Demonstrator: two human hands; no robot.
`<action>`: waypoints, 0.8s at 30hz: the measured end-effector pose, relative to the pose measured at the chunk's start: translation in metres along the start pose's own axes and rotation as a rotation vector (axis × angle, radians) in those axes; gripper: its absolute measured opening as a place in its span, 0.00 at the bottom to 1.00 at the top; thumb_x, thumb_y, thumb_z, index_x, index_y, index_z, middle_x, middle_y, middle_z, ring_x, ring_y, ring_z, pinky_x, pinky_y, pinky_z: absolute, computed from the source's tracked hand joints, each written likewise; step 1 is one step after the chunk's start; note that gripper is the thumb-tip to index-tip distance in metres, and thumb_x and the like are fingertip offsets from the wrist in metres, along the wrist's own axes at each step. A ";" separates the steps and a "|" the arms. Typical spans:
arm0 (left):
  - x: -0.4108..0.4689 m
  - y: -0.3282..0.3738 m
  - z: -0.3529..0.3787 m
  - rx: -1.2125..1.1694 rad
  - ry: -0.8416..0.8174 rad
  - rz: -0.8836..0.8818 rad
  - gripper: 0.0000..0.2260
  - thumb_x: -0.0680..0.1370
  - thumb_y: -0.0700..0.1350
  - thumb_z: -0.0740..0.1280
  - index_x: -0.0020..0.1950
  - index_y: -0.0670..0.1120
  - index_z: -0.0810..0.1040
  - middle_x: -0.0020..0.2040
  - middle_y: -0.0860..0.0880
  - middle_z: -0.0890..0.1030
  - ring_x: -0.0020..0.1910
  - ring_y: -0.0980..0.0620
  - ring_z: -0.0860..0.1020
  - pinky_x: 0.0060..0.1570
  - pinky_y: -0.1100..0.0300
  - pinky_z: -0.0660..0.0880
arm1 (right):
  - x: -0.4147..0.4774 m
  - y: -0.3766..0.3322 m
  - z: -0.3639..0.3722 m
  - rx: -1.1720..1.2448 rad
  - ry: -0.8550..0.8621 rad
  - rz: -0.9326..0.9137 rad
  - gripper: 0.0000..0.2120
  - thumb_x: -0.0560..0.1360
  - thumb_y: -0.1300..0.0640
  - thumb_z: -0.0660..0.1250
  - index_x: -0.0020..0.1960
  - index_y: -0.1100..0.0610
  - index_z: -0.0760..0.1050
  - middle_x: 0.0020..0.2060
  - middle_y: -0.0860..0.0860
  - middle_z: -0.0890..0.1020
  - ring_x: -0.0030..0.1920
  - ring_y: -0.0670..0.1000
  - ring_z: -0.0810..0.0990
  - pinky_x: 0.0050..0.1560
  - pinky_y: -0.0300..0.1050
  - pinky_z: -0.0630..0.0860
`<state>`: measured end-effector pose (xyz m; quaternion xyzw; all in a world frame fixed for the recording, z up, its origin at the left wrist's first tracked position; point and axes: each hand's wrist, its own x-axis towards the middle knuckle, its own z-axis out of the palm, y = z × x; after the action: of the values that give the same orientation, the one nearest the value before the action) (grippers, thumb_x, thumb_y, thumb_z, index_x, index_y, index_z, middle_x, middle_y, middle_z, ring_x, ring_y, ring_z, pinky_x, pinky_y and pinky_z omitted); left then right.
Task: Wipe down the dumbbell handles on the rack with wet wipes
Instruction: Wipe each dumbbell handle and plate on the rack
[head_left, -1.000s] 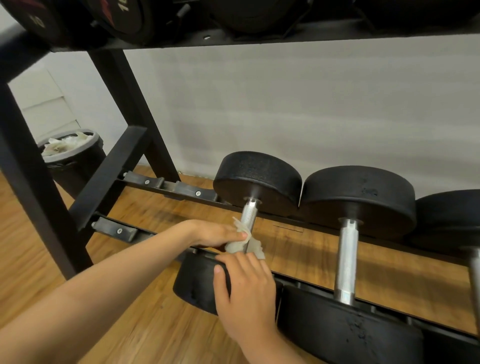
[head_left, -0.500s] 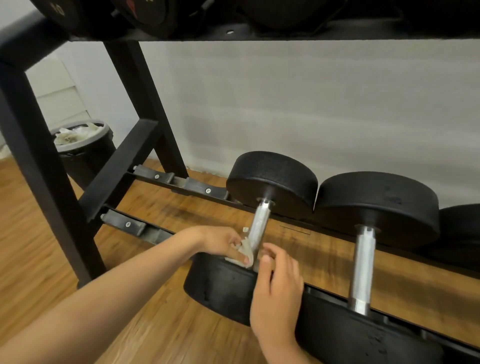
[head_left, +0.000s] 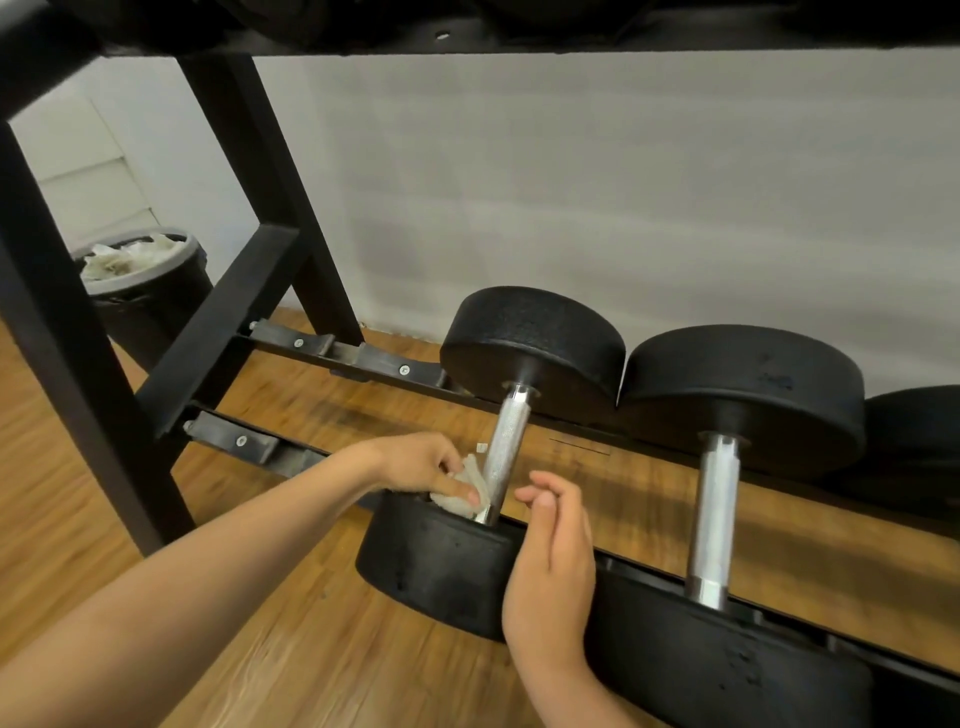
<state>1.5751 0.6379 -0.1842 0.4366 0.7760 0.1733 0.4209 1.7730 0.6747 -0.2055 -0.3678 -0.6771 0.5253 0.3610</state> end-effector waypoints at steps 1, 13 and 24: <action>0.000 -0.001 0.001 -0.091 0.059 0.002 0.15 0.76 0.49 0.72 0.32 0.45 0.77 0.25 0.55 0.72 0.24 0.58 0.68 0.30 0.67 0.65 | 0.000 0.000 0.000 -0.006 0.003 -0.005 0.20 0.77 0.39 0.47 0.54 0.44 0.74 0.47 0.38 0.78 0.52 0.33 0.73 0.47 0.28 0.66; 0.042 0.048 -0.012 -0.630 0.483 -0.068 0.12 0.76 0.46 0.72 0.49 0.37 0.82 0.44 0.46 0.83 0.42 0.54 0.80 0.47 0.63 0.77 | 0.000 0.004 0.003 -0.045 0.014 -0.036 0.22 0.75 0.36 0.45 0.54 0.43 0.73 0.46 0.39 0.78 0.51 0.35 0.74 0.48 0.32 0.68; -0.005 0.041 0.003 0.130 0.115 -0.231 0.16 0.72 0.55 0.75 0.45 0.42 0.82 0.41 0.51 0.80 0.41 0.54 0.76 0.42 0.62 0.70 | 0.000 0.001 0.001 -0.083 0.009 -0.075 0.20 0.79 0.41 0.48 0.56 0.47 0.74 0.48 0.41 0.79 0.50 0.41 0.76 0.51 0.45 0.74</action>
<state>1.6004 0.6559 -0.1573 0.3599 0.8536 0.0977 0.3638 1.7726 0.6746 -0.2066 -0.3593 -0.7098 0.4815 0.3679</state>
